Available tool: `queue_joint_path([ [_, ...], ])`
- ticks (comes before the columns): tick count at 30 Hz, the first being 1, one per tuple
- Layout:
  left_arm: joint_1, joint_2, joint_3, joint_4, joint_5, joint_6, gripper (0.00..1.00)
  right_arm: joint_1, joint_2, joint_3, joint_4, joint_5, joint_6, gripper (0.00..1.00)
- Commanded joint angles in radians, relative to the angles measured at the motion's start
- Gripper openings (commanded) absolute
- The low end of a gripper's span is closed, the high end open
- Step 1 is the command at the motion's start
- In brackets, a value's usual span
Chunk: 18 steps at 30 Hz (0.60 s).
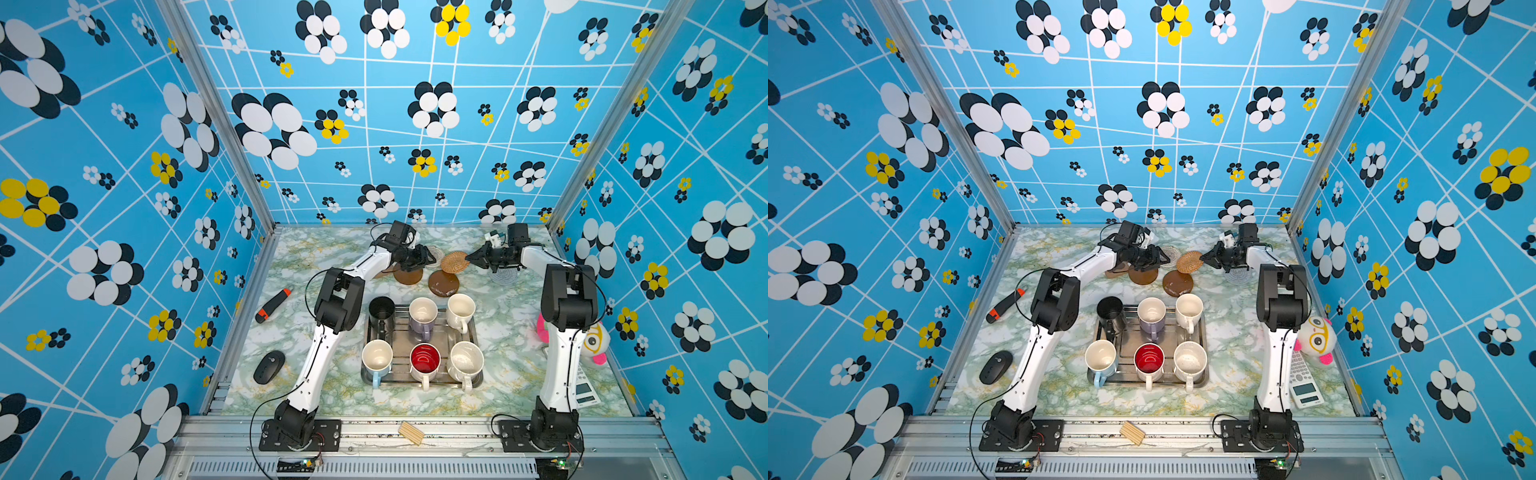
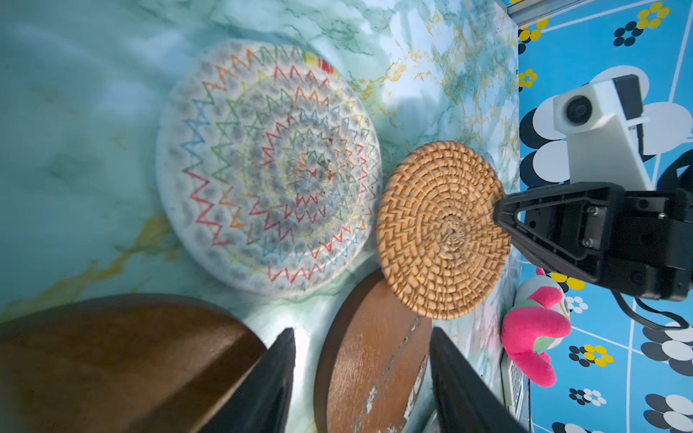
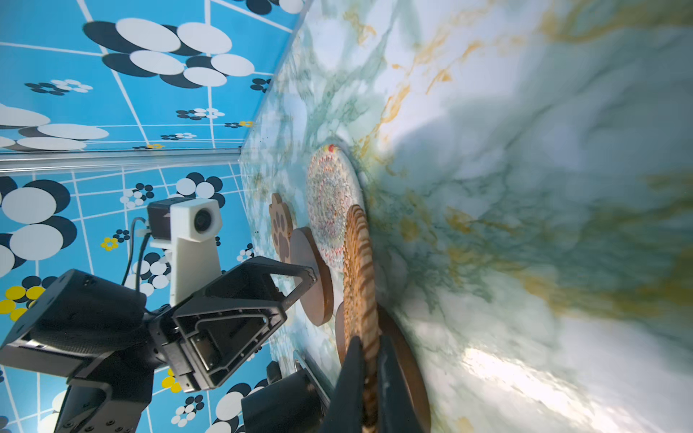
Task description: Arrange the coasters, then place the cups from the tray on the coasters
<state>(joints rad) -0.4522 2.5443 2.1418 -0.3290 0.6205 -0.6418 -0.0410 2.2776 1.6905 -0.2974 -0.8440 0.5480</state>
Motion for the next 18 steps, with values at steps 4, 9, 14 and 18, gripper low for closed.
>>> queue_joint_path([
  [4,-0.005,-0.028,0.021,-0.031,-0.019,0.037,0.59,-0.042,-0.095,-0.061,0.042,-0.007,0.013,0.00],
  [9,-0.006,-0.044,0.015,-0.040,-0.029,0.050,0.59,-0.086,-0.155,-0.139,0.020,0.006,-0.019,0.00],
  [14,-0.008,-0.061,-0.004,-0.036,-0.040,0.056,0.59,-0.112,-0.189,-0.158,-0.085,0.077,-0.099,0.00],
  [18,-0.007,-0.065,-0.013,-0.040,-0.042,0.056,0.59,-0.112,-0.196,-0.166,-0.115,0.115,-0.110,0.00],
])
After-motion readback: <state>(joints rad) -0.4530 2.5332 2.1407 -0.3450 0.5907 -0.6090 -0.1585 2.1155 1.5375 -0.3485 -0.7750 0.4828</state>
